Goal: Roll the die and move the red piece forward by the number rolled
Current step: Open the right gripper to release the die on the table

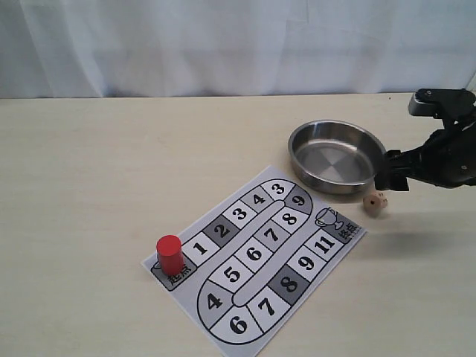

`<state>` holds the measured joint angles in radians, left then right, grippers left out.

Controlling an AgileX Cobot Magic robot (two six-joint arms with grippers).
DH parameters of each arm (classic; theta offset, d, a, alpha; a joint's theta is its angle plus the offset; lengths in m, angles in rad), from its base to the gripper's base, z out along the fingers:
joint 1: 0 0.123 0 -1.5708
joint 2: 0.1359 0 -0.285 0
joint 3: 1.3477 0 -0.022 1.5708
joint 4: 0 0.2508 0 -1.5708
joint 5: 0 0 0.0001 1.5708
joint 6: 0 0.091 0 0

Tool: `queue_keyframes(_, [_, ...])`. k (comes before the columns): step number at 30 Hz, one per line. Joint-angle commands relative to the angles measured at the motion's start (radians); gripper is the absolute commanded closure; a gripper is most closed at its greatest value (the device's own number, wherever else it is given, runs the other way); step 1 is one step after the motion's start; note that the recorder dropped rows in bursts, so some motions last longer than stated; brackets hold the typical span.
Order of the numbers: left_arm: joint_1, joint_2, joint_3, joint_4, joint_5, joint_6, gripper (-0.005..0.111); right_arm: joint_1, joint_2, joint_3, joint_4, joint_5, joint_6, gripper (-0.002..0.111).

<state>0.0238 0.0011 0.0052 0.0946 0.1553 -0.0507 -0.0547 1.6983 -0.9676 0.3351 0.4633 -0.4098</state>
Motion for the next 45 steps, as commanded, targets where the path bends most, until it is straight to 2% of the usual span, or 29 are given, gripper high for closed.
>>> queue_keyframes(1, [0.000, -0.001, -0.005, -0.001, -0.013, -0.002, 0.107, 0.000, -0.001, 0.003, -0.050, -0.014, 0.002, 0.021])
queue_keyframes(9, [0.000, -0.001, -0.005, -0.001, -0.013, -0.002, 0.107, 0.000, -0.001, 0.003, -0.279, -0.014, 0.185, 0.021])
queue_keyframes(14, [0.000, -0.001, -0.005, -0.001, -0.013, -0.002, 0.107, 0.000, -0.001, 0.003, -0.352, -0.010, 0.268, 0.022])
queue_keyframes(18, [0.000, -0.001, -0.005, -0.001, -0.013, -0.002, 0.107, 0.000, -0.001, 0.003, -0.352, -0.010, 0.268, 0.035])
queue_keyframes(20, [0.000, -0.001, -0.005, -0.001, -0.013, -0.002, 0.107, 0.000, -0.001, 0.003, -0.352, -0.012, 0.268, 0.046])
queue_keyframes(23, [0.000, -0.001, -0.005, -0.001, -0.013, -0.002, 0.107, 0.000, -0.001, 0.003, -0.289, -0.014, 0.263, 0.069])
queue_keyframes(25, [0.000, -0.001, -0.005, -0.001, -0.013, -0.002, 0.107, 0.000, -0.001, 0.003, -0.244, -0.014, 0.196, 0.077])
queue_keyframes(30, [0.000, -0.001, -0.005, -0.001, -0.013, -0.002, 0.107, 0.000, 0.009, 0.003, -0.140, -0.010, 0.106, 0.080])
queue_keyframes(33, [0.000, -0.001, -0.005, -0.001, -0.013, -0.002, 0.107, 0.000, 0.066, 0.003, -0.140, -0.004, 0.106, 0.102])
queue_keyframes(45, [0.000, -0.001, -0.005, -0.001, -0.011, -0.002, 0.107, 0.000, 0.198, 0.003, -0.104, -0.014, 0.025, 0.104])
